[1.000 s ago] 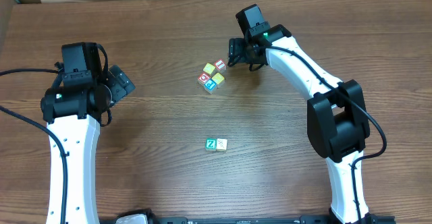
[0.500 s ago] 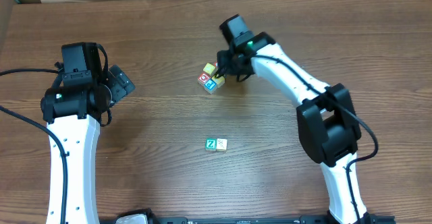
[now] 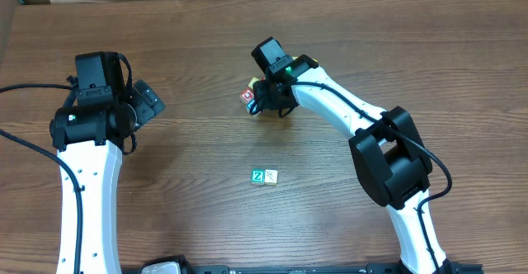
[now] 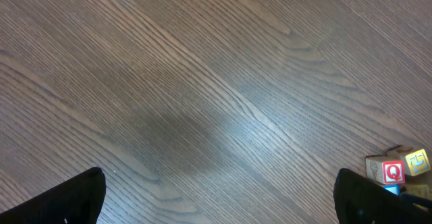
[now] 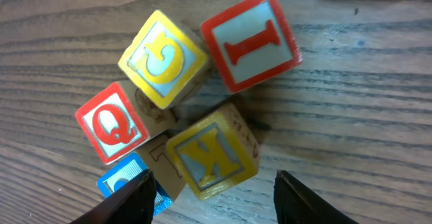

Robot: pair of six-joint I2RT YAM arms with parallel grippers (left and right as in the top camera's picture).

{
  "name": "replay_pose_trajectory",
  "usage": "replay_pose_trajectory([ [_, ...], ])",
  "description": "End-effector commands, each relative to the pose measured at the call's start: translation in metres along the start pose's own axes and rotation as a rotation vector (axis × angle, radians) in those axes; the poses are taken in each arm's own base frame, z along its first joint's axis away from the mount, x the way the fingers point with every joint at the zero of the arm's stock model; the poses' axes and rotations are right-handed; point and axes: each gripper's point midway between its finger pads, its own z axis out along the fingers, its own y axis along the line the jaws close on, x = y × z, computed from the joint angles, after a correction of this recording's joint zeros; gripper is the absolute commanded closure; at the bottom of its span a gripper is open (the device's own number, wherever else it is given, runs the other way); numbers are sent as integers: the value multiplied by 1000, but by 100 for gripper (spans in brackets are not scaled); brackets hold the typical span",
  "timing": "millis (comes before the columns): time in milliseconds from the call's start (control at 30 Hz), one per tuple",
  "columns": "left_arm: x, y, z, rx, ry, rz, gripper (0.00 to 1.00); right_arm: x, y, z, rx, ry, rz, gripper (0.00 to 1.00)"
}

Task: Flip 4 blocks
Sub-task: 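Position the right gripper above the yellow K block in the cluster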

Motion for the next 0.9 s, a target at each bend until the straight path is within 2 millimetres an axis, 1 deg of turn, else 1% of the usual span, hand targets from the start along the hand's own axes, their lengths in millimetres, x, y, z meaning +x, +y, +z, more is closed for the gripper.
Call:
replay_pose_trajectory([
  [0,-5,1,0,-10,-12,-9,0,22,2,13,21,56,-24,42],
  [100,-5,1,0,-10,-12,-9,0,17,0,13,37,33,-28,41],
  [133,-5,1,0,-10,-12,-9,0,15,-3,13,55,20,-29,38],
  [267,-5,1,0,-10,-12,-9,0,4,-14,12,115,-31,-35,34],
  [367,-5,1,-1,-9,-12,-10,0,0,-13,12,110,-43,-105,33],
  [533,-5,1,0,-10,-12,-9,0,-1,-12,13,107,-39,-229,34],
  [700,-5,1,0,-10,-12,-9,0,-1,-12,13,108,-38,-234,35],
  [733,-5,1,0,-10,-12,-9,0,0,-12,13,108,-38,-234,38],
  [867,-5,1,0,-10,-12,-9,0,-1,-12,13,108,-39,-234,38],
])
